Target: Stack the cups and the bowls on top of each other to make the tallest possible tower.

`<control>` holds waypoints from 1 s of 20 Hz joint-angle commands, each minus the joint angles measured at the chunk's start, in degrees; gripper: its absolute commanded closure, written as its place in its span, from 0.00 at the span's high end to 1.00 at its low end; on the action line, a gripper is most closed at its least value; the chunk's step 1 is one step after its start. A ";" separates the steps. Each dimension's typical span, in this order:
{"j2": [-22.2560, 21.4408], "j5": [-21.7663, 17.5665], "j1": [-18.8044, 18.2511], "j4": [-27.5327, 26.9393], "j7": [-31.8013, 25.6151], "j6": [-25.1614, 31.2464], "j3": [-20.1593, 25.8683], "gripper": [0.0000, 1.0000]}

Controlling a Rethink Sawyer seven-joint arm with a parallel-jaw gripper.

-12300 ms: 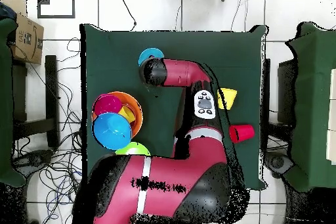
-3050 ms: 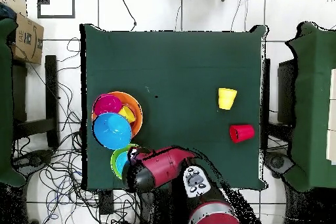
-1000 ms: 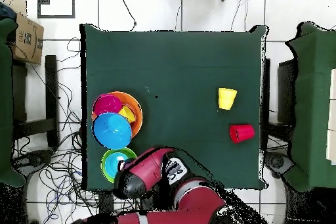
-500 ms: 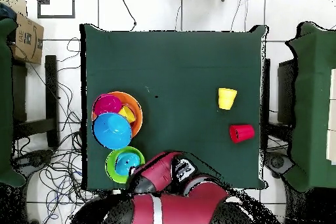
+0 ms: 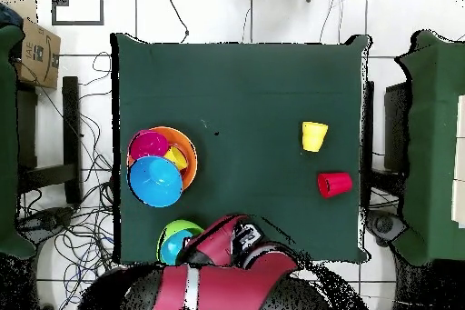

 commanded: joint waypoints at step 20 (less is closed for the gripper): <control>-11.78 11.08 -0.89 0.06 3.83 3.74 4.88 0.00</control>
